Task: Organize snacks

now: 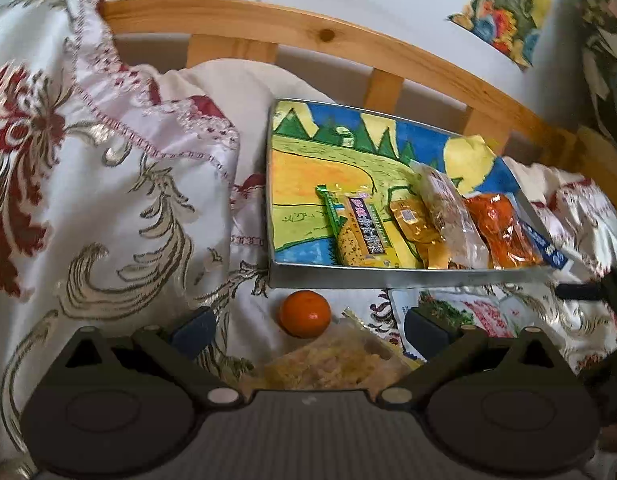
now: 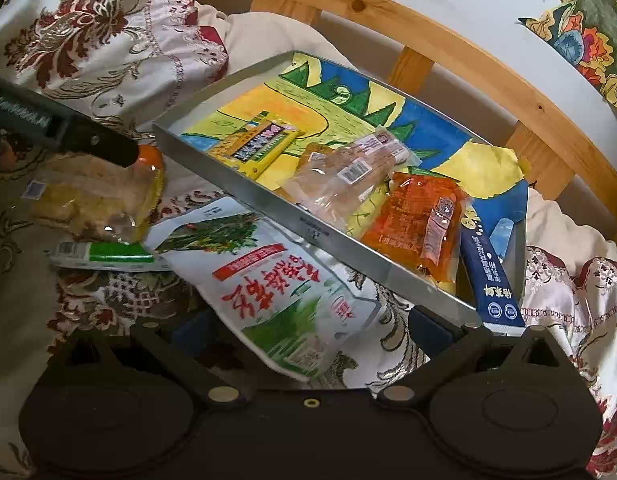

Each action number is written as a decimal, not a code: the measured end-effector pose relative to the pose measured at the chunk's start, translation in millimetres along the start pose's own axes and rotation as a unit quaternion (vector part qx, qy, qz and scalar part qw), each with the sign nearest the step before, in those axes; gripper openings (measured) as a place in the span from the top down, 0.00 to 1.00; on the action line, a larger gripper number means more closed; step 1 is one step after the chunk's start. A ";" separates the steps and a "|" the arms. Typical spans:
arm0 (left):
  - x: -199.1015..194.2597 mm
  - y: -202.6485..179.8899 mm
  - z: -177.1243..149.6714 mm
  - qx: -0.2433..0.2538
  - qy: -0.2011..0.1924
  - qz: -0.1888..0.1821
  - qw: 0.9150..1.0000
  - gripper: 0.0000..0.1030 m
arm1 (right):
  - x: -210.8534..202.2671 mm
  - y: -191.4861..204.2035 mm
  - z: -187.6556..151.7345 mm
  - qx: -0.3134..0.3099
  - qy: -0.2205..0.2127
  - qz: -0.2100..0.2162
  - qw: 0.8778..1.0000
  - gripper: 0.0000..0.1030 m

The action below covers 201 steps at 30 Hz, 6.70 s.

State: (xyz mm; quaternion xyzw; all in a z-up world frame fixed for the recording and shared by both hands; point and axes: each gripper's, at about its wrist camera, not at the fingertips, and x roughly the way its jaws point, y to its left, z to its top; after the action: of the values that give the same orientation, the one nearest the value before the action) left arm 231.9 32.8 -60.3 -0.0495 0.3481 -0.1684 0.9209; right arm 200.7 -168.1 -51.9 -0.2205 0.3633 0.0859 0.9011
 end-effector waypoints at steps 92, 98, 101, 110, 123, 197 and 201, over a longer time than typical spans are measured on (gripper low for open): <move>-34.4 -52.7 -35.6 0.118 0.165 -0.062 0.977 0.06 | 22.6 -9.7 0.3 -0.156 0.058 0.302 0.938 0.04; -31.1 -53.2 -40.9 0.119 0.182 -0.069 0.974 0.26 | 27.2 -6.3 0.4 -0.144 0.056 0.297 0.942 0.07; -32.0 -54.2 -40.8 0.117 0.183 -0.070 0.974 0.30 | 20.8 -4.5 -5.9 -0.129 0.050 0.283 0.949 0.08; -34.7 -52.1 -37.8 0.082 0.185 -0.068 0.977 0.33 | -20.1 20.5 -27.6 -0.076 -0.002 0.194 0.978 0.08; -44.8 -56.3 -29.3 0.080 0.164 -0.051 0.982 0.34 | -51.2 19.4 -31.1 -0.029 -0.050 0.122 0.991 0.08; -43.2 -18.2 4.9 -0.053 0.025 -0.035 0.998 0.34 | 7.4 -4.9 -8.9 -0.023 -0.048 0.023 0.998 0.14; -44.6 -19.9 5.1 -0.050 0.022 -0.036 0.998 0.34 | -2.6 -3.3 -8.7 -0.029 -0.059 0.017 0.998 0.13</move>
State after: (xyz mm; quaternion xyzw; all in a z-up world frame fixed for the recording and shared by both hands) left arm 198.5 29.3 -24.5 -0.1044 0.3743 -0.1846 0.9027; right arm 194.5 -174.9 -54.6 -0.2346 0.3105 0.1245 0.9127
